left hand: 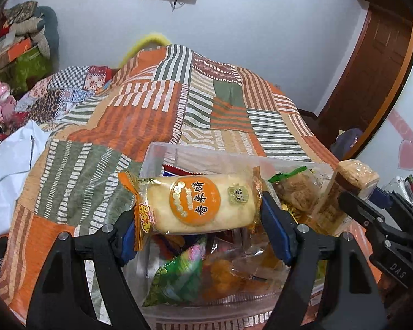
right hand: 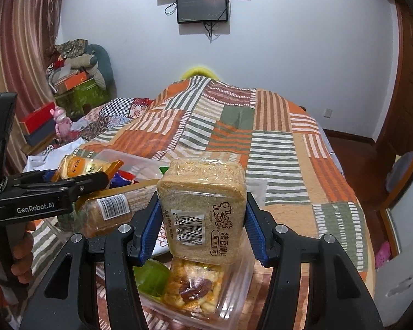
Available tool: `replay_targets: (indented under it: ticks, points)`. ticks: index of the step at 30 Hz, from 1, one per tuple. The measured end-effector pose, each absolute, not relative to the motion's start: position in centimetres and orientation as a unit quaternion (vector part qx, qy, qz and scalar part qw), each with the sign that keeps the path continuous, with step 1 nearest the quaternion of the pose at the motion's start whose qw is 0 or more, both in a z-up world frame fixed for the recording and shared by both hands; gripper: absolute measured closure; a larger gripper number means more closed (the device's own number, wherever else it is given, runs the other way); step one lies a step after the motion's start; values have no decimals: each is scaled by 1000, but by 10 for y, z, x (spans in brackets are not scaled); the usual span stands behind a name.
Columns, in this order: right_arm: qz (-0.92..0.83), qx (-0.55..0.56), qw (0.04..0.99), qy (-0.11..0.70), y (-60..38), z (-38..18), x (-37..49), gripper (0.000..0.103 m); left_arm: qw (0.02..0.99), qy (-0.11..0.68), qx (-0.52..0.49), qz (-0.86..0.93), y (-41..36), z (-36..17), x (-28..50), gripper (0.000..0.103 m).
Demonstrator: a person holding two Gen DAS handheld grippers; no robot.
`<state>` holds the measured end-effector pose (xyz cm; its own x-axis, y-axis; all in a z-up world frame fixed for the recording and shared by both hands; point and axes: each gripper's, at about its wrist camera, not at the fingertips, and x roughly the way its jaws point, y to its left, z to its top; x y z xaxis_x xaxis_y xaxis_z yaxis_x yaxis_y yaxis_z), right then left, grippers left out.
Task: Organize snacks
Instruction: 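Carry the cake roll and bread pack over the box and release them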
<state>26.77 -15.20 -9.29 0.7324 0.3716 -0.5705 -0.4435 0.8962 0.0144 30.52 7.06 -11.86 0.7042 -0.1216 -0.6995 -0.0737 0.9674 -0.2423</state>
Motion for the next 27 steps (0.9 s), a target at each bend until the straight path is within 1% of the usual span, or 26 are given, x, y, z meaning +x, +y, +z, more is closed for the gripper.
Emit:
replay_targets:
  ticks: [4, 7, 10, 11, 20, 27]
  points:
    - [227, -55, 923, 305, -152, -95, 270, 48, 908, 392, -148, -15, 78, -123, 306, 21]
    - [235, -45, 919, 315, -153, -95, 272, 47, 906, 395, -154, -20, 79, -124, 304, 21]
    - [242, -38, 916, 317, -154, -93, 270, 39, 907, 392, -150, -19, 78, -121, 298, 21]
    - [245, -35, 917, 314, -154, -92, 268, 37, 908, 392, -148, -18, 78, -120, 297, 20]
    - [244, -35, 927, 283, -158, -72, 247, 37, 920, 374, -118, -11, 72, -100, 270, 20]
    - [248, -22, 934, 255, -167, -48, 220, 37, 936, 335, -103, -13, 68, -62, 231, 20]
